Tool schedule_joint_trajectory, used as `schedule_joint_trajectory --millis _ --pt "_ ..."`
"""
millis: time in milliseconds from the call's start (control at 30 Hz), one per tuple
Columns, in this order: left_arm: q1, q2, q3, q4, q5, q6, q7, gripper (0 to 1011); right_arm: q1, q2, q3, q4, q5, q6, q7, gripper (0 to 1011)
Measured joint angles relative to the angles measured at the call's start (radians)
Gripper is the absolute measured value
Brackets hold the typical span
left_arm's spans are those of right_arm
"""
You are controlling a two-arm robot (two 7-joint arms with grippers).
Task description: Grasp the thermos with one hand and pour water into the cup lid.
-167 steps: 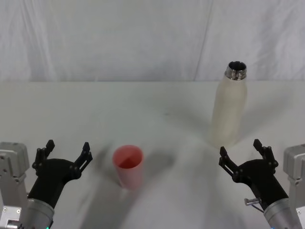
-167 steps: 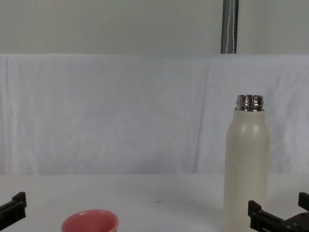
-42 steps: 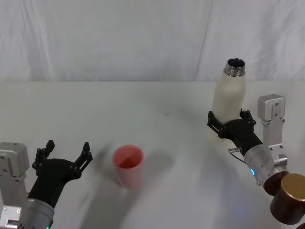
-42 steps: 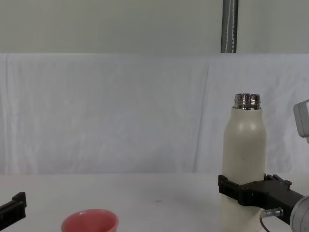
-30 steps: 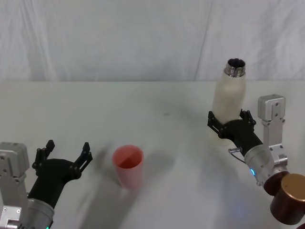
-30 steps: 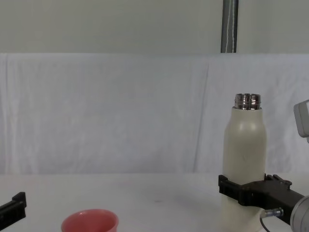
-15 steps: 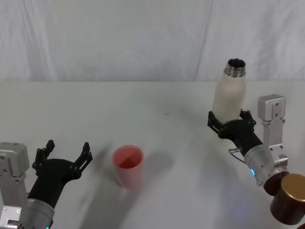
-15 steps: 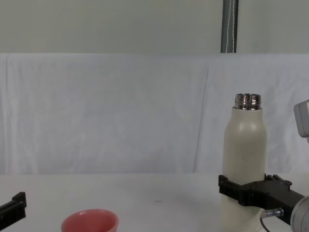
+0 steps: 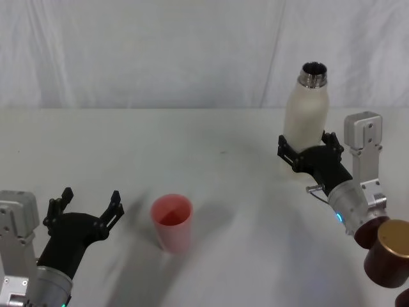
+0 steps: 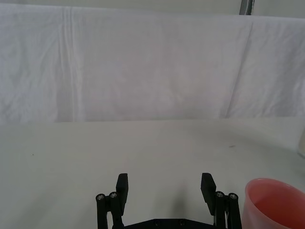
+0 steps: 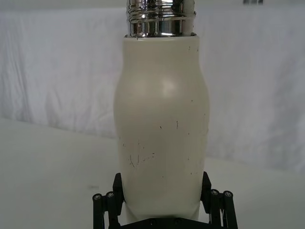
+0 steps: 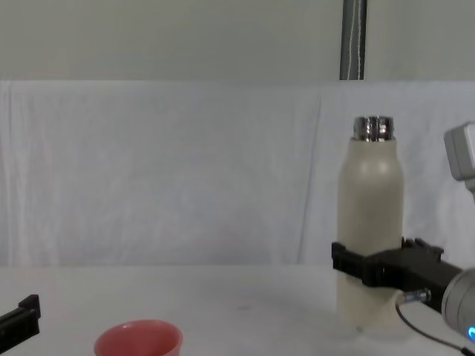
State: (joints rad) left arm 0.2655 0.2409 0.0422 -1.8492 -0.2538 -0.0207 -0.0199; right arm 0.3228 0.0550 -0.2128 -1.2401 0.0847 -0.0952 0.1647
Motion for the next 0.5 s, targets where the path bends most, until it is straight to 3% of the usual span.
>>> schedule_joint_trajectory --millis 233,500 --pt "0.000 0.000 0.000 0.000 0.000 0.000 0.000 1001 -0.017 0.043 -0.026 -0.086 -0.064 0.008 0.000 949" --pt "0.000 0.000 0.000 0.000 0.000 0.000 0.000 1001 -0.067 0.123 -0.067 -0.230 -0.194 0.031 -0.010 949"
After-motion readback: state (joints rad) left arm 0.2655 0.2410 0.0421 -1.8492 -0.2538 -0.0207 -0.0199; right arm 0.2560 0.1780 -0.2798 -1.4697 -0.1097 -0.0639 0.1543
